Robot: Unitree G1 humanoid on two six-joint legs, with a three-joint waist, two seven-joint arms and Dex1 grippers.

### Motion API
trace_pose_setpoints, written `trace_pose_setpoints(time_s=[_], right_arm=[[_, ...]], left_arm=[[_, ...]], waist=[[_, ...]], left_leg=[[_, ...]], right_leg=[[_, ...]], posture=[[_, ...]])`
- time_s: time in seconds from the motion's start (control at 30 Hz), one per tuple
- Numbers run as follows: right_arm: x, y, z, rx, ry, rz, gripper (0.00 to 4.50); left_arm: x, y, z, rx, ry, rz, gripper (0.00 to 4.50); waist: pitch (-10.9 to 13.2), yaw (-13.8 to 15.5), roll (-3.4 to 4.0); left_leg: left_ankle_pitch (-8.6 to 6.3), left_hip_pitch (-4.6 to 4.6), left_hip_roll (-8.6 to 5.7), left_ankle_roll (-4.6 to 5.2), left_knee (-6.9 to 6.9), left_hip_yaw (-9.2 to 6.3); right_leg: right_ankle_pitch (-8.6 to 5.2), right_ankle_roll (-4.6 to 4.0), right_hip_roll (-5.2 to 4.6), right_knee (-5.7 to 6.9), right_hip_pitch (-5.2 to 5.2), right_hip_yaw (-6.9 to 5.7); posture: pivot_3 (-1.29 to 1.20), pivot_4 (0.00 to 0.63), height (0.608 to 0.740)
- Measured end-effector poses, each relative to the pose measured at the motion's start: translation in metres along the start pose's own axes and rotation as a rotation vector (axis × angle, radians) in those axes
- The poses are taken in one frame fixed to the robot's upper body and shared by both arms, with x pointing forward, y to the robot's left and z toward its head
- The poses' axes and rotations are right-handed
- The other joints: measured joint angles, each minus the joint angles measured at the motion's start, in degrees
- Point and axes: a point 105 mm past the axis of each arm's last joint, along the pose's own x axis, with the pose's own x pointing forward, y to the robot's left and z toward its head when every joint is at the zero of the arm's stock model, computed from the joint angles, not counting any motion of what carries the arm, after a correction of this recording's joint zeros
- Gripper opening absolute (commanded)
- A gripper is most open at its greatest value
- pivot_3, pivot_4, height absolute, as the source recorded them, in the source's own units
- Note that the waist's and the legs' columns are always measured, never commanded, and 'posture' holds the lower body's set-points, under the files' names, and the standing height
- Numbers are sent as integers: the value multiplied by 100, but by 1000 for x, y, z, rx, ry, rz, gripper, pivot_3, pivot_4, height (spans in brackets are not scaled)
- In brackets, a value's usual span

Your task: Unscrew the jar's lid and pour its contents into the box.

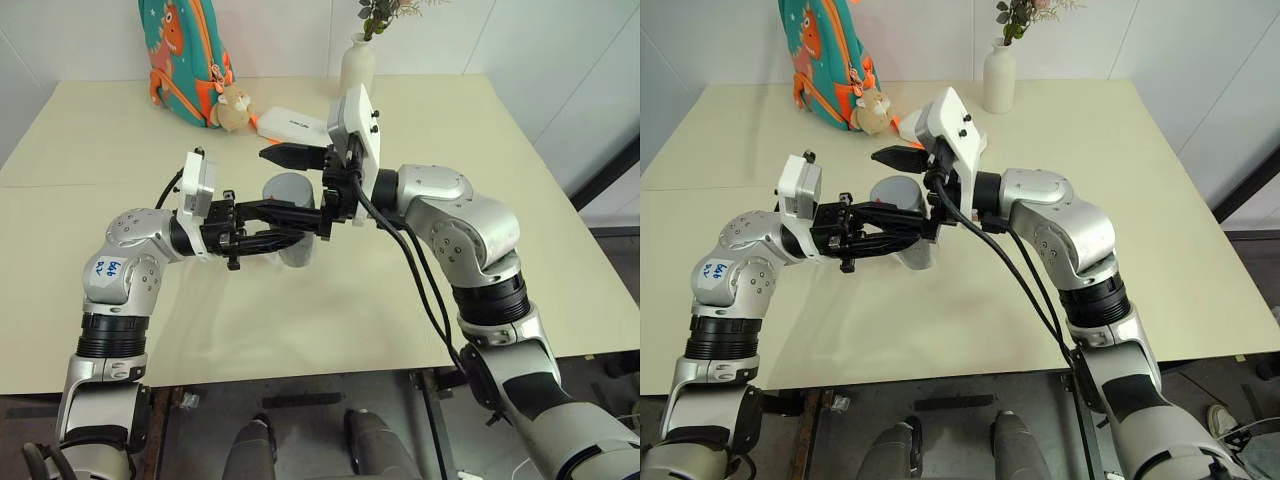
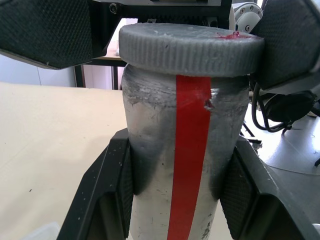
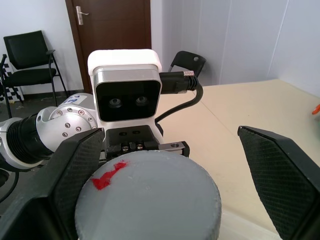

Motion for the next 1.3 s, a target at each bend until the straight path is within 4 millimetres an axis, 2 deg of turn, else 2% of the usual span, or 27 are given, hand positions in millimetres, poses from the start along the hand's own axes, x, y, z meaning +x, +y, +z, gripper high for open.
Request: trace_pose_setpoints(time_s=[0.17, 0.4, 0.47, 0.57, 0.63, 0.77, 0.97, 1.1, 1.3], right_arm=[[-8, -3, 0, -26, 8, 29, 4482], [-38, -12, -1, -61, 43, 65, 4482], [-50, -20, -4, -52, 60, 38, 4482], [-82, -48, -10, -17, 86, -117, 4482], [-89, -52, -13, 0, 84, -139, 4482], [-87, -45, -4, 23, 39, -102, 4482], [-53, -6, 18, 33, -67, 75, 4482], [-33, 5, 15, 49, -68, 105, 4482], [-10, 6, 8, 32, -10, 78, 4482]], left_arm=[[0, 1, -1, -5, -1, 8, 1884], [-2, 2, -5, -20, 1, 34, 1884], [-5, 3, -2, -10, -10, 51, 1884], [-4, -3, 4, 9, -29, 5, 1884], [-4, -4, 4, 10, -31, -1, 1884], [-3, -4, 3, 8, -29, -6, 1884], [-4, -4, 2, -1, -25, -8, 1884], [-4, -4, 1, -2, -20, -12, 1884], [-2, -4, 1, 0, -15, -22, 1884]], waist=[[0, 7, 0], [0, -3, 0], [0, 1, 0], [0, 31, -1], [1, 32, 1], [6, -28, 8], [7, -1, 10], [7, 2, 10], [7, -6, 10]], left_leg=[[0, -1, 0, 0, 0, 0], [0, -1, 0, 0, 0, 1], [0, -1, 0, 0, 2, 0], [0, -2, -2, 1, 4, 2], [0, -2, -2, 1, 2, 1], [-1, -1, 0, 1, 1, 3], [0, -2, 0, 1, 5, 1], [0, -2, 0, 1, 8, 0], [0, -2, 0, 1, 5, 0]], right_leg=[[0, 0, 0, -1, 0, 0], [0, 0, 0, -2, 0, 0], [0, 0, 0, -2, 0, 0], [0, 0, -2, -6, 2, 1], [0, 0, -1, -6, 1, 0], [-1, 2, 0, -4, 0, 3], [-3, 5, 0, 0, 1, 2], [-3, 5, 0, 3, 1, 2], [-3, 5, 0, 4, -1, 2]], posture=[[0, 150, 740], [0, 150, 740], [0, 150, 740], [0, 150, 740], [0, 150, 740], [0, 150, 740], [0, 150, 740], [0, 150, 740], [0, 150, 740]])
